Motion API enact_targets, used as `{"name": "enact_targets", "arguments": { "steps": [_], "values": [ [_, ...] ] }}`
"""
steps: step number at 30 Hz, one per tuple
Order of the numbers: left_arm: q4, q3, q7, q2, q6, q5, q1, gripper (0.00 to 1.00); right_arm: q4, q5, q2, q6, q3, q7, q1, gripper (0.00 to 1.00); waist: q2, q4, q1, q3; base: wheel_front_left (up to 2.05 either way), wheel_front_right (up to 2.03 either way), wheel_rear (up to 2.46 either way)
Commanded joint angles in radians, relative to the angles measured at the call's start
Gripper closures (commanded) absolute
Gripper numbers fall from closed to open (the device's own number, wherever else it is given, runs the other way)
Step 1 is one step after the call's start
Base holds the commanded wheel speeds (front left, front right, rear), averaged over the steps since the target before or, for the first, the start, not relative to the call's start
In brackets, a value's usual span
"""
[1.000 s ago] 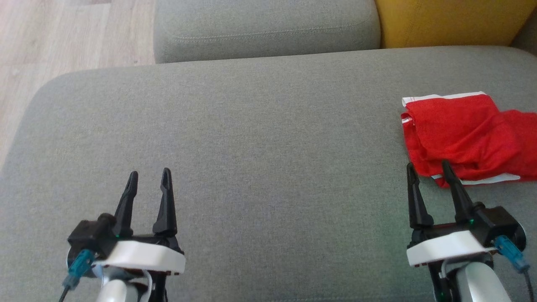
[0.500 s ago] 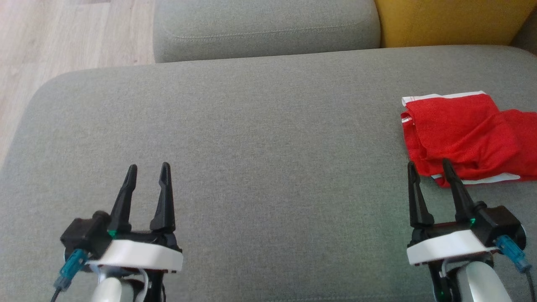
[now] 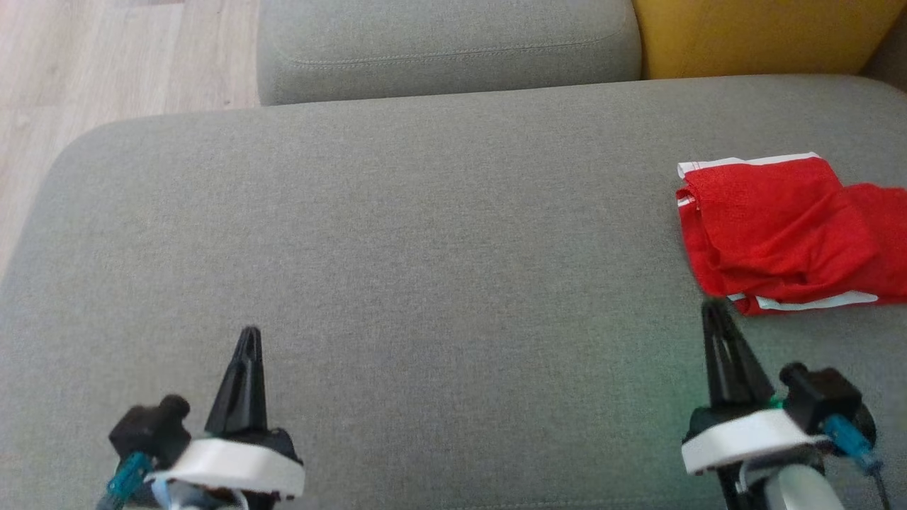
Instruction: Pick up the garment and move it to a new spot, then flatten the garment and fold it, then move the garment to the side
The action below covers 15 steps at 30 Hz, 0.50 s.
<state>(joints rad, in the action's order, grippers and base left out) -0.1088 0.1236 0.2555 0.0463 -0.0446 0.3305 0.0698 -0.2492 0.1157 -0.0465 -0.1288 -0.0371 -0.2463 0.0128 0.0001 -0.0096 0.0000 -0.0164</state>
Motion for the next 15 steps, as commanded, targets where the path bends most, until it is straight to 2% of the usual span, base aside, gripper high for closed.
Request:
{"name": "enact_targets", "arguments": {
  "steps": [1, 15],
  "values": [
    [0.021, -0.002, -0.003, 0.0, -0.001, 0.019, -0.012, 1.0, 0.022, 0.022, 0.0, 0.0, -0.001, 0.001, 0.008, 1.0, -0.0001, 0.0, 0.0, 0.0, 0.0, 0.0, 0.0],
    [0.001, -0.021, -0.039, 0.008, -0.011, 0.172, -0.032, 1.0, 0.019, 0.202, -0.01, 0.0, 0.006, 0.035, 0.019, 1.0, -0.0001, 0.001, 0.0, 0.002, 0.0, 0.0, 0.0]
  ]
}}
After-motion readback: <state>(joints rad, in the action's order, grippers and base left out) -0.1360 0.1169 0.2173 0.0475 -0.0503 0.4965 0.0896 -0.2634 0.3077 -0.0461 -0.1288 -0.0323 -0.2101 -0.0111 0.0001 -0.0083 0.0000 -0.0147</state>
